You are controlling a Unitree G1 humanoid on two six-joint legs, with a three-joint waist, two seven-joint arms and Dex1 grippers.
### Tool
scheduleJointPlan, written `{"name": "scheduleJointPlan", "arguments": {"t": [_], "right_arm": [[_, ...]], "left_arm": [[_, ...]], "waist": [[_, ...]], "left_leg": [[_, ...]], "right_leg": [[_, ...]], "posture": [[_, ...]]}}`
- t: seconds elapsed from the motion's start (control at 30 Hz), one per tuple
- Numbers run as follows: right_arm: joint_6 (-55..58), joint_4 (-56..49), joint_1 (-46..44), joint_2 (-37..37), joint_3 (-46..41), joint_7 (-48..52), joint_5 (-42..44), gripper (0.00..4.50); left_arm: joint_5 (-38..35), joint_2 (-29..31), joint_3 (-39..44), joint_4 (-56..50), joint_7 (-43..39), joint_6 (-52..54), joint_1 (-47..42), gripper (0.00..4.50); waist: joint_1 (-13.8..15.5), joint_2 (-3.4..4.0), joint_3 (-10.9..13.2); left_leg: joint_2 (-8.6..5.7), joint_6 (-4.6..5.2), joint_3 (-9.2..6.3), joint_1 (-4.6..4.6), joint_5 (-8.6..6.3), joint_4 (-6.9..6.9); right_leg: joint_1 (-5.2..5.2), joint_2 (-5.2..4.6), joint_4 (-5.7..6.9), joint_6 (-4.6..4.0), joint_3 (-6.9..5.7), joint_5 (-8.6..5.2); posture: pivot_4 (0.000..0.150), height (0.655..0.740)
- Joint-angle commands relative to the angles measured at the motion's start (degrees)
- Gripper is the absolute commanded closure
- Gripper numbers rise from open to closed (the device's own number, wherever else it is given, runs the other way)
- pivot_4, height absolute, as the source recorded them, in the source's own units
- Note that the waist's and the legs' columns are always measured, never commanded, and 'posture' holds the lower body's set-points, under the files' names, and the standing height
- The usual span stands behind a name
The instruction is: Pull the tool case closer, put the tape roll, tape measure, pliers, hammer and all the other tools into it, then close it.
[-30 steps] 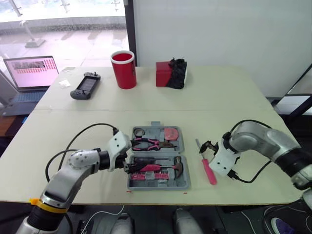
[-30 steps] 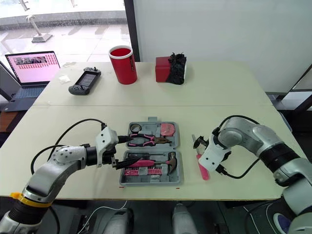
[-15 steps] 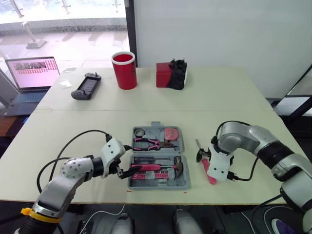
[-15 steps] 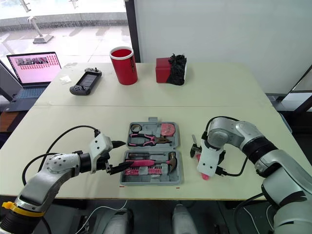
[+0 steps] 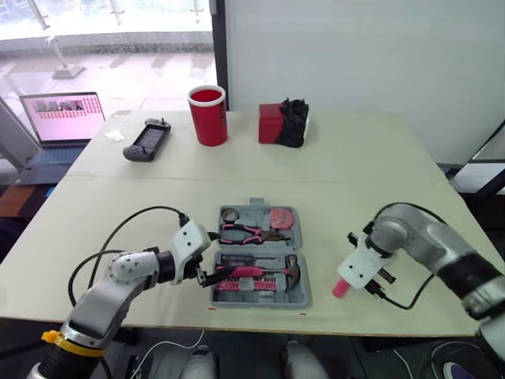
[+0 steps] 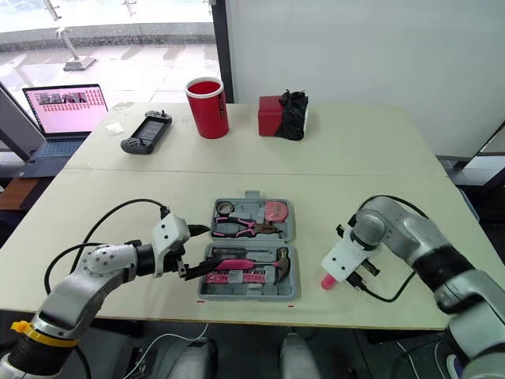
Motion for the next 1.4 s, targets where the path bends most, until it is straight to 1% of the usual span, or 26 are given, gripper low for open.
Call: {"name": "scheduleJointPlan", "arguments": {"t": [0.03, 0.1, 0.17, 0.2, 0.23, 0.3, 0.37, 0.43, 0.53, 0.6, 0.7, 0.73, 0.77, 0.83, 0.9, 0.97, 1.03, 1.1, 1.13, 1.27, 1.4], "right_arm": [[19.7, -10.3, 5.8, -0.5, -7.7, 1.0, 6.3, 4.12], [26.0, -13.7, 7.4, -0.8, -8.8, 0.6, 6.2, 4.12], [59.0, -14.9, 7.8, 1.6, -11.9, -1.1, 7.5, 4.12], [71.4, -15.0, 7.2, 3.8, -14.0, -2.3, 9.7, 4.12], [79.2, -15.5, 6.6, 5.3, -15.1, -3.5, 11.7, 4.12], [88.2, -12.4, 3.0, 12.2, -19.5, -11.4, 12.1, 4.12], [92.7, -10.4, 0.6, 16.6, -22.6, -18.0, 12.4, 4.12], [95.1, -9.4, -1.0, 19.5, -24.8, -22.9, 13.5, 4.12], [95.2, -6.1, -3.5, 25.4, -29.5, -31.9, 14.0, 4.12], [92.4, -6.1, -3.5, 26.5, -29.8, -35.5, 14.7, 4.12], [91.0, -7.5, -2.2, 26.9, -30.7, -38.3, 17.3, 4.12], [89.6, -8.1, -1.1, 26.1, -30.1, -38.7, 18.0, 3.32], [88.7, -8.6, -0.4, 25.5, -29.6, -39.2, 18.7, 3.07], [87.4, -11.0, 0.9, 24.0, -28.4, -39.2, 20.7, 2.25], [87.8, -14.0, 0.8, 22.5, -27.9, -39.4, 22.7, 1.26], [83.5, -16.8, 1.3, 19.6, -26.7, -39.1, 23.5, 0.24], [75.0, -19.2, 3.5, 15.7, -23.9, -39.1, 22.3, 0.24], [64.7, -20.9, 7.1, 14.8, -23.8, -40.0, 22.3, 0.24], [61.9, -21.3, 8.6, 15.3, -24.3, -39.9, 23.4, 0.24], [62.3, -20.0, 11.8, 15.8, -23.5, -41.2, 24.6, 0.24], [65.0, -18.8, 12.8, 19.7, -26.2, -44.7, 27.1, 0.24]], "left_arm": [[-0.2, -0.1, 0.0, -1.0, -0.3, 0.2, -1.0, 0.0], [-0.3, -0.1, 0.2, -1.0, -0.5, 0.1, -1.0, 0.0], [-1.5, -1.2, 0.3, -0.7, -0.7, 0.6, -2.1, 0.0], [-1.7, -1.6, 0.2, -0.6, -0.9, 0.6, -2.7, 0.0], [-1.7, -1.8, 0.1, -0.5, -1.0, 0.7, -3.0, 0.0], [-1.5, -1.9, -0.1, -0.4, -1.4, 0.8, -3.5, 0.0], [-1.5, -2.0, -0.2, -0.2, -1.7, 0.9, -3.8, 0.0], [-1.4, -2.0, -0.1, 0.0, -1.9, 0.8, -3.9, 0.0], [-1.3, -2.1, -0.2, -0.2, -2.1, 1.2, -4.6, 0.0], [-1.2, -1.9, -0.3, -0.3, -2.2, 1.4, -4.8, 0.0], [-1.2, -1.9, -0.5, -0.6, -2.1, 1.9, -5.1, 0.0], [-1.0, -1.8, -0.9, -0.4, -2.2, 2.1, -5.3, 0.0], [-0.6, -1.7, -1.4, -0.1, -2.4, 2.1, -5.5, 0.0], [-0.3, -1.5, -2.0, 0.5, -3.1, 1.7, -5.9, 0.0], [-0.4, -1.5, -1.9, 1.3, -3.6, 1.5, -6.6, 0.0], [-0.4, -1.4, -1.7, 2.0, -4.1, 1.3, -7.4, 0.0], [-0.3, -1.2, -1.7, 2.3, -4.5, 1.0, -7.7, 0.0], [0.0, -1.2, -1.8, 2.7, -4.6, 0.4, -7.7, 0.0], [0.0, -1.3, -1.9, 2.8, -4.6, 0.2, -7.7, 0.0], [0.7, -1.1, -2.2, 3.2, -4.8, -0.5, -7.2, 0.0], [1.4, -0.1, -1.7, 3.5, -5.1, -1.2, -6.7, 0.0]], "waist": [[0.0, 0.01, 0.0], [-0.4, 0.02, 0.0], [-0.5, 0.02, 0.0], [-0.2, 0.0, 0.0], [-0.1, 0.0, 0.0], [-0.3, -0.03, 0.0], [-0.7, -0.03, 0.0], [-0.7, -0.02, 0.0], [-0.5, -0.03, 0.0], [-0.6, -0.05, 0.0], [-1.1, -0.06, 0.0], [-1.2, -0.06, 0.0], [-1.3, -0.05, 0.0], [-1.5, -0.05, 0.0], [-1.5, -0.05, 0.0], [-1.5, -0.03, 0.0], [-1.5, -0.02, 0.0], [-1.5, -0.06, 0.0], [-1.5, -0.08, 0.0], [-1.6, -0.08, 0.0], [-1.6, -0.08, 0.0]], "left_leg": [[0.0, 0.0, 0.0, 0.0, 0.0, 0.02], [0.0, 0.0, 0.01, 0.0, 0.0, 0.05], [0.0, 0.0, 0.01, 0.02, 0.0, 0.06], [0.0, 0.0, 0.01, 0.02, 0.0, 0.06], [0.01, 0.0, 0.0, 0.0, 0.0, 0.08], [0.0, 0.0, -0.01, -0.02, 0.0, 0.09], [0.0, 0.0, 0.0, -0.01, 0.0, 0.08], [0.0, 0.0, 0.0, -0.04, 0.0, 0.04], [0.0, 0.0, 0.0, -0.13, 0.0, 0.03], [0.0, 0.0, 0.0, -0.13, 0.0, 0.02], [0.0, 0.0, 0.0, -0.12, 0.0, 0.03], [0.0, 0.0, 0.0, -0.11, 0.0, 0.04], [0.0, 0.0, 0.0, -0.11, 0.0, 0.03], [0.0, 0.0, 0.0, -0.11, 0.0, 0.02], [0.0, 0.0, 0.0, -0.12, 0.0, 0.02], [0.0, 0.0, 0.0, -0.13, 0.0, 0.02], [0.0, 0.0, 0.0, -0.15, 0.0, 0.01], [0.0, 0.0, 0.0, -0.15, -0.01, -0.04], [0.0, 0.0, 0.0, -0.15, -0.01, -0.07], [0.01, 0.0, 0.0, -0.17, -0.01, -0.09], [0.0, 0.0, 0.0, -0.16, -0.01, -0.02]], "right_leg": [[0.01, 0.0, 0.0, -0.03, 0.0, -0.01], [0.01, 0.0, -0.01, -0.04, 0.01, -0.01], [-0.01, 0.01, 0.0, -0.05, 0.02, -0.01], [-0.02, 0.02, 0.02, -0.07, 0.02, 0.0], [-0.02, 0.02, 0.02, -0.08, 0.01, 0.01], [-0.02, 0.02, 0.01, -0.08, 0.01, 0.01], [-0.07, 0.02, 0.01, -0.09, 0.01, 0.02], [-0.1, 0.03, 0.02, -0.08, 0.0, 0.02], [-0.13, 0.02, -0.05, 0.07, 0.0, 0.08], [-0.13, 0.03, -0.06, 0.07, 0.0, 0.08], [-0.13, 0.03, -0.05, 0.06, 0.0, 0.09], [-0.12, 0.03, -0.05, 0.06, 0.0, 0.09], [-0.11, 0.03, -0.05, 0.07, 0.0, 0.09], [-0.11, 0.03, -0.05, 0.08, 0.0, 0.08], [-0.12, 0.03, -0.05, 0.08, 0.0, 0.08], [-0.15, 0.02, -0.05, 0.07, 0.0, 0.08], [-0.17, 0.02, -0.05, 0.08, 0.0, 0.07], [-0.17, 0.02, -0.09, 0.14, 0.0, 0.04], [-0.17, 0.03, -0.11, 0.16, 0.0, 0.03], [-0.19, 0.02, -0.1, 0.2, 0.01, 0.03], [-0.19, 0.03, -0.09, -0.04, 0.01, 0.01]], "posture": [[0.15, 0.74], [0.15, 0.74], [0.15, 0.74], [0.15, 0.74], [0.15, 0.74], [0.15, 0.74], [0.15, 0.74], [0.15, 0.74], [0.15, 0.74], [0.15, 0.74], [0.15, 0.74], [0.15, 0.74], [0.15, 0.74], [0.15, 0.74], [0.15, 0.74], [0.15, 0.74], [0.15, 0.74], [0.15, 0.74], [0.15, 0.74], [0.15, 0.74], [0.15, 0.74]]}}
